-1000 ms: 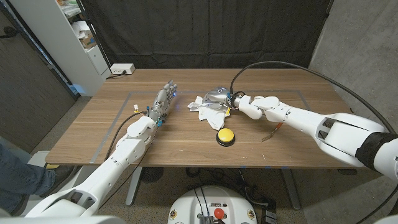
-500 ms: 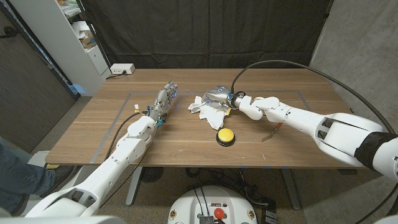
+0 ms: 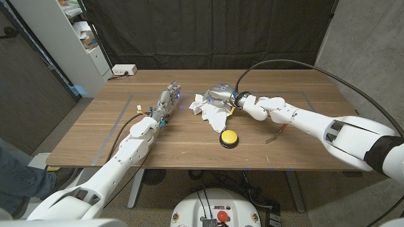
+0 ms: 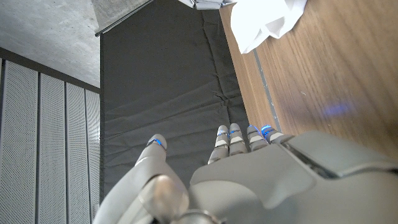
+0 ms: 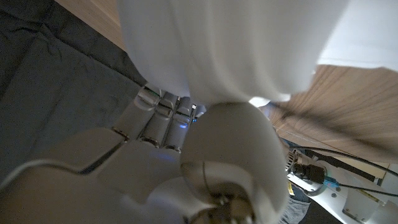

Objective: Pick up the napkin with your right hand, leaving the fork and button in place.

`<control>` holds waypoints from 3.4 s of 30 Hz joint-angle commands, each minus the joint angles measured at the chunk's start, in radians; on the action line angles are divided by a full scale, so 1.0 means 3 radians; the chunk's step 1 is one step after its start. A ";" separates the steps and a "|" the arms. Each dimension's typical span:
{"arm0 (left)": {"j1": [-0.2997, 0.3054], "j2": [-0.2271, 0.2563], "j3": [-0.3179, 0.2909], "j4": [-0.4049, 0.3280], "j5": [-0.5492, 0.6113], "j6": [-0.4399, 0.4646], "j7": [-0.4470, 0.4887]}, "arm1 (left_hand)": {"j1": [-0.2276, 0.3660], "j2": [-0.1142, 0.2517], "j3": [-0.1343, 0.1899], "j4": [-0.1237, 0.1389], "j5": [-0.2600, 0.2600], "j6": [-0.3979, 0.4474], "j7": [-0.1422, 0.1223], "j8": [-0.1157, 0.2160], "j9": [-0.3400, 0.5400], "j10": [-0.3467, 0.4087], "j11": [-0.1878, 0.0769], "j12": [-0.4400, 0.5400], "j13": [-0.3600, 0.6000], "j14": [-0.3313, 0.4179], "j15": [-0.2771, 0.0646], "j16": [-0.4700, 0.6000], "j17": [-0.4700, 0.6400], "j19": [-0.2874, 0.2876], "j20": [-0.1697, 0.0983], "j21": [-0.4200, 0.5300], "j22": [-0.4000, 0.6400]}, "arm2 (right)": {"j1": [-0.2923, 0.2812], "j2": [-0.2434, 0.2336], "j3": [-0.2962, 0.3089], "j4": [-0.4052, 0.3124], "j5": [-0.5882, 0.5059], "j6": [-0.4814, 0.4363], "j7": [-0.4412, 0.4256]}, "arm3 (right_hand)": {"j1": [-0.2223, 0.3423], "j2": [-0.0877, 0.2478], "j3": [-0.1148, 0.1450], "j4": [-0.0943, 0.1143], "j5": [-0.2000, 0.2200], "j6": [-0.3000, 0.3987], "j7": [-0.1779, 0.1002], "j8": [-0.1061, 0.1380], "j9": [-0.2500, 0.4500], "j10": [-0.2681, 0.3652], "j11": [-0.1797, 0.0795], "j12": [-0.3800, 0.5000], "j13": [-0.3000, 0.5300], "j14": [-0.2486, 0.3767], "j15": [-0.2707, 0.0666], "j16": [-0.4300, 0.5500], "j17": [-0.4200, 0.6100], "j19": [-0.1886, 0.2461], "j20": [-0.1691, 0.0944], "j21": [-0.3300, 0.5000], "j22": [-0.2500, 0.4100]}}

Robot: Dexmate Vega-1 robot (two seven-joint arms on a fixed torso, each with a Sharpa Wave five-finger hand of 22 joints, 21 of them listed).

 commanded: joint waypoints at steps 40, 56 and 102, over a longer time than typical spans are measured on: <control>0.0029 0.0085 -0.0011 -0.0204 0.0029 -0.0011 0.0005 | -0.0002 0.0058 -0.0004 -0.0022 -0.0005 -0.0008 -0.0009 0.0003 0.0005 -0.0010 -0.0005 -0.0002 0.0008 -0.0033 -0.0004 -0.0004 0.0015 -0.0018 0.0024 0.0009 0.0007 | -0.0314 -0.0362 0.0643 -0.1271 -0.0168 -0.0330 0.0564 | 0.0105 0.0060 -0.0059 0.0015 -0.0007 0.0053 -0.0007 0.0002 0.0069 0.0030 -0.0009 0.0098 0.0110 0.0103 -0.0442 -0.0137 0.0157 -0.0066 -0.0115 0.0184 0.0034; 0.0021 0.0086 0.0006 -0.0208 0.0032 -0.0032 0.0000 | -0.0003 0.0063 -0.0009 -0.0027 -0.0005 -0.0003 -0.0007 0.0004 0.0005 -0.0006 0.0006 0.0001 0.0008 -0.0034 -0.0007 -0.0003 0.0015 -0.0020 0.0024 0.0010 0.0007 | -0.0444 -0.0486 0.0881 -0.1667 -0.0174 -0.0375 0.0648 | 0.0084 0.0060 -0.0086 0.0040 -0.0010 0.0058 0.0002 -0.0008 0.0077 0.0038 -0.0007 0.0115 0.0131 0.0140 -0.0430 -0.0188 0.0184 -0.0087 -0.0108 0.0239 0.0035; -0.0081 0.0079 0.0035 -0.0080 0.0012 -0.0109 -0.0173 | -0.0005 0.0073 -0.0021 -0.0041 -0.0006 -0.0004 -0.0010 0.0003 0.0005 -0.0007 -0.0004 0.0001 0.0008 -0.0035 -0.0005 -0.0002 0.0014 -0.0025 0.0024 0.0011 0.0007 | -0.0577 -0.0525 0.1423 -0.2442 -0.0036 -0.0563 0.0943 | 0.0128 0.0072 -0.0122 0.0039 -0.0004 0.0087 -0.0007 -0.0032 0.0093 0.0054 -0.0017 0.0102 0.0126 0.0217 -0.0449 -0.0283 0.0314 -0.0138 -0.0112 0.0408 0.0038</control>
